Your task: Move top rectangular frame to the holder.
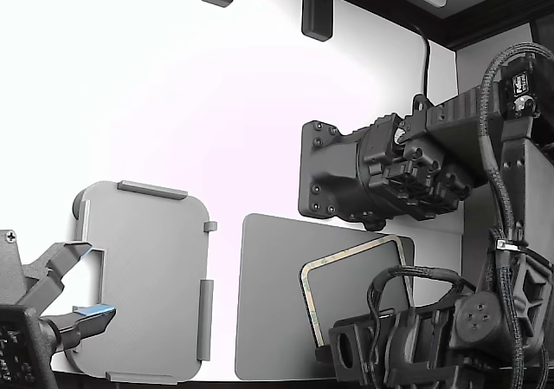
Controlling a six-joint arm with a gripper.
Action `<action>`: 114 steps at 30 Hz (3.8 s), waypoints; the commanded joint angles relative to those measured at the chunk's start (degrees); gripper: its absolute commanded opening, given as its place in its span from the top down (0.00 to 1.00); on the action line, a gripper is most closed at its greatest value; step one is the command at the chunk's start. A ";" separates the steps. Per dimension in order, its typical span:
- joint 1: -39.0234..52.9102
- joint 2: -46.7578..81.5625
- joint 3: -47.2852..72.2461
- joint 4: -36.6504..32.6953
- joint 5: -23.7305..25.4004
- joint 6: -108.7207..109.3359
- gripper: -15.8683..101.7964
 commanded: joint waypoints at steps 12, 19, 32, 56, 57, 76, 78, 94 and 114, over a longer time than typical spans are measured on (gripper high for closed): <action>1.14 -1.05 5.10 -0.18 1.67 -1.23 0.15; 2.29 -2.72 5.01 -1.14 2.55 -3.87 0.13; 3.34 -5.63 2.55 -0.62 3.25 -8.26 0.14; 3.78 -7.29 2.99 -1.67 2.81 -7.91 0.33; 3.78 -7.29 3.08 -1.67 2.99 -7.73 0.34; 3.78 -8.17 3.60 -3.52 6.06 -5.19 0.86; 3.78 -8.26 3.25 -3.52 6.77 -4.48 0.96; 0.09 -6.94 -6.33 2.64 13.80 9.14 0.96; -14.50 -3.08 -21.45 14.33 20.57 73.83 0.96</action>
